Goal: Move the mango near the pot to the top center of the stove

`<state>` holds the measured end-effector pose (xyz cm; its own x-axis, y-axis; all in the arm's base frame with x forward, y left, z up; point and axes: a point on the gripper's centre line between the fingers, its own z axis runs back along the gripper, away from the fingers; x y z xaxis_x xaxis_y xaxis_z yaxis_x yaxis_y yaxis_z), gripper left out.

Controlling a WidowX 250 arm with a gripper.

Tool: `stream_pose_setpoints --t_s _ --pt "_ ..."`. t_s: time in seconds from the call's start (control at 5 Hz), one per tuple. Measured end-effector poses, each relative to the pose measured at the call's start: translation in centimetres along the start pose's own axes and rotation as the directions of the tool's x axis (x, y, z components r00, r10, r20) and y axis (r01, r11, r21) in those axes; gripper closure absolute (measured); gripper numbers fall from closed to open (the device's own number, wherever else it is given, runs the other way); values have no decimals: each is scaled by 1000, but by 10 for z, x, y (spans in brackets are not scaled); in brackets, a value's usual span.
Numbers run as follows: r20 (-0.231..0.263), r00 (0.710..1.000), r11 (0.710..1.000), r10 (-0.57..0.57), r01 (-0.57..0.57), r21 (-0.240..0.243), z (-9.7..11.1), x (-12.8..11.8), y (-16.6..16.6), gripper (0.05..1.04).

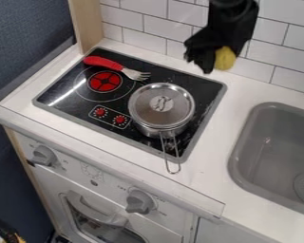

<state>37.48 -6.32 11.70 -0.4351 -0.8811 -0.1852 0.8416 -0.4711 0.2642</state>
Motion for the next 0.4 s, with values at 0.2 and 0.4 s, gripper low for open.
stream_pose_setpoints --t_s 0.2,0.4 --pt "-44 977 977 208 -210 -32 -14 -18 6 390" --pt "-59 953 953 296 -299 -49 -20 -33 12 390"
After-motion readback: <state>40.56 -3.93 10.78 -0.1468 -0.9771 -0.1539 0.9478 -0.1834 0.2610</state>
